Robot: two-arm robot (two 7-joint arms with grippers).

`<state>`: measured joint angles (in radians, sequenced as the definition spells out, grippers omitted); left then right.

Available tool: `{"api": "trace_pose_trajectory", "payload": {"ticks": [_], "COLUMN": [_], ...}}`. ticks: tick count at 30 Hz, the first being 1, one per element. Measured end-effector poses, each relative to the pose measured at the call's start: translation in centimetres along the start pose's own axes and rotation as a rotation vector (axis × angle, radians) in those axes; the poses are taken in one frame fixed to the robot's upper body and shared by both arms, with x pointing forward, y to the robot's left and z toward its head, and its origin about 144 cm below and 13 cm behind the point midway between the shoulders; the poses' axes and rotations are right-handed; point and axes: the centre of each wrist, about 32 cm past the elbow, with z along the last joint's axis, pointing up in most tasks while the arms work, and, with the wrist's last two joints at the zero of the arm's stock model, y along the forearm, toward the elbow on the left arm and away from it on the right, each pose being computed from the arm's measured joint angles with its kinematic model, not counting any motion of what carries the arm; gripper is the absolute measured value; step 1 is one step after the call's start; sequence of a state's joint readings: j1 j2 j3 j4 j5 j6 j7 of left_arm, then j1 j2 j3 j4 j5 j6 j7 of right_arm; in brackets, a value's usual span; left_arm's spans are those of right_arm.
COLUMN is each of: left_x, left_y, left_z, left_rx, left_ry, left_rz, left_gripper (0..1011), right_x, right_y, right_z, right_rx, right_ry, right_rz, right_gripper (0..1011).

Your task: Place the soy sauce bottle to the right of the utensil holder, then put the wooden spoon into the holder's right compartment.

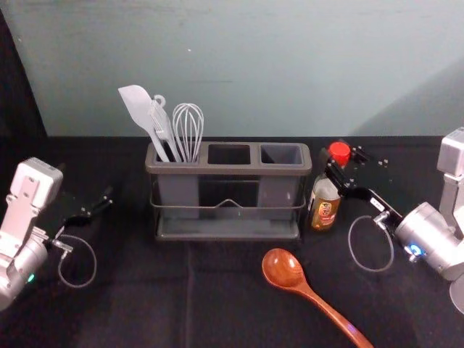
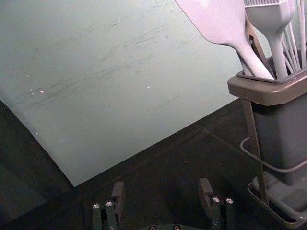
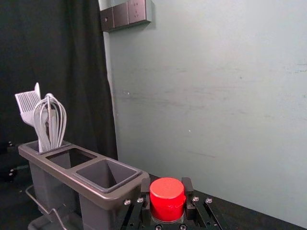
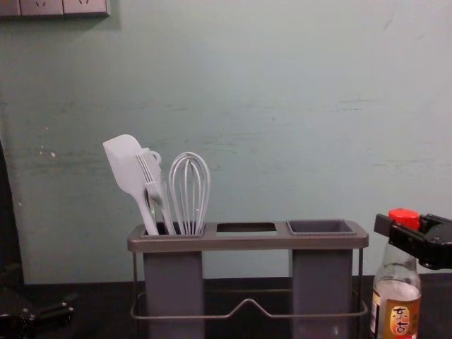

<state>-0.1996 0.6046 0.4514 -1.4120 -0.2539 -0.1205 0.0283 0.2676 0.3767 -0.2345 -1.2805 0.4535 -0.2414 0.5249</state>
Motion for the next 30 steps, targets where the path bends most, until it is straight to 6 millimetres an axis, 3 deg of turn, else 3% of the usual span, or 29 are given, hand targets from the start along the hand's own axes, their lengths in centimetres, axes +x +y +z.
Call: {"api": "trace_pose_trajectory", "payload": {"ticks": [8,14,19,24,30], "left_x": [0.0,0.0,0.0,0.0,0.0], "left_y": [0.0,0.0,0.0,0.0,0.0], "left_z": [0.0,0.0,0.0,0.0,0.0], "left_rx": [0.0,0.0,0.0,0.0,0.0], "left_ry": [0.0,0.0,0.0,0.0,0.0], "left_rz": [0.0,0.0,0.0,0.0,0.0], "left_gripper": [1011,1011,1011,1011,1011], "right_x": [0.0,0.1,-0.2,-1.7,-4.3], "right_y": [0.1,0.1,-0.5,-2.3,-4.3], "right_z": [-0.4,-0.3,1.1,3.4,3.6], "right_rx": [0.001,0.022,0.074,0.123,0.116], "right_ry": [0.003,0.009,0.003,-0.026,0.003], "right_rz": [0.005,-0.003,0.0,-0.011,-0.009], "right_gripper": [387,562,715,885,1002]}}
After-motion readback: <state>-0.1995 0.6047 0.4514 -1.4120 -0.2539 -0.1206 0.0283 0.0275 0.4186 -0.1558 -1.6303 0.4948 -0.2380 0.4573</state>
